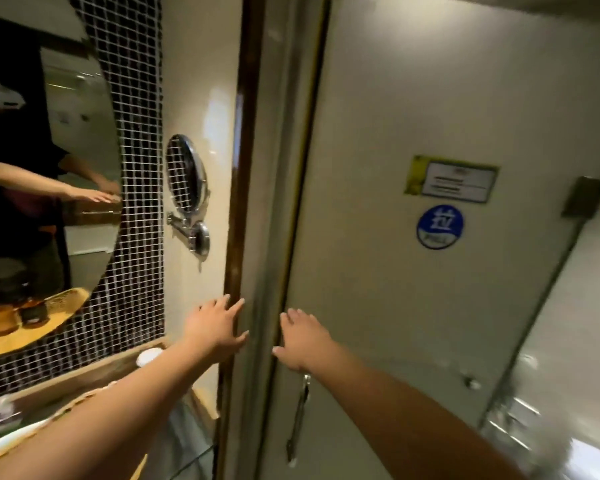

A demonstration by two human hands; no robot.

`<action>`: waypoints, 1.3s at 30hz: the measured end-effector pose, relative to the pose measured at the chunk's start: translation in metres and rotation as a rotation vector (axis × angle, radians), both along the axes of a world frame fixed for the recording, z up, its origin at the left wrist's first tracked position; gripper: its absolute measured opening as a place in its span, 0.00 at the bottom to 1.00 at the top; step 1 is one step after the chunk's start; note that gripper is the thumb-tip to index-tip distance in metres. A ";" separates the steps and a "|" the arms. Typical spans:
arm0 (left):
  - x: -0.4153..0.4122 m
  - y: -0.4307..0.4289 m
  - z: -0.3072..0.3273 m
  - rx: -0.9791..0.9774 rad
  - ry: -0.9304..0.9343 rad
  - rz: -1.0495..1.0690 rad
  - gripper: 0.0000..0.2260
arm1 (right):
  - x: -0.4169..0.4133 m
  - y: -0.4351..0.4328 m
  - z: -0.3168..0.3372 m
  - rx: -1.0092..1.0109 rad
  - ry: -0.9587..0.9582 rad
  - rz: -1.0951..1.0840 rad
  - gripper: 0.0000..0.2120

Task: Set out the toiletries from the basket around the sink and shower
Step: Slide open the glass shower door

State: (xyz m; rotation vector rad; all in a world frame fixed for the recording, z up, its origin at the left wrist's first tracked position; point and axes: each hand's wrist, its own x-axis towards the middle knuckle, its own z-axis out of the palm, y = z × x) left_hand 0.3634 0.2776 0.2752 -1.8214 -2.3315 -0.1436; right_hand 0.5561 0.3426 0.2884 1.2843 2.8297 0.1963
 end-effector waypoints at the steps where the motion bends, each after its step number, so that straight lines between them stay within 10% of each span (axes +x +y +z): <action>1: 0.011 0.005 0.000 -0.010 0.008 -0.012 0.36 | 0.009 0.004 -0.003 0.003 -0.001 -0.004 0.37; 9: 0.080 0.022 -0.034 -0.043 -0.032 -0.086 0.33 | 0.046 0.009 -0.048 -0.094 0.082 -0.162 0.35; 14: 0.097 0.028 -0.074 -0.187 -0.335 -0.155 0.32 | 0.053 0.008 -0.081 -0.522 0.256 -0.349 0.18; 21: 0.115 0.049 -0.116 -0.281 -0.216 -0.204 0.38 | 0.039 0.026 -0.136 -0.651 0.454 -0.370 0.31; 28: 0.113 0.055 -0.141 -0.374 -0.209 -0.196 0.40 | 0.021 0.038 -0.189 -0.921 0.850 -0.686 0.21; 39: 0.118 0.060 -0.182 -0.285 -0.595 -0.173 0.46 | 0.033 0.040 -0.210 -0.750 0.927 -0.574 0.08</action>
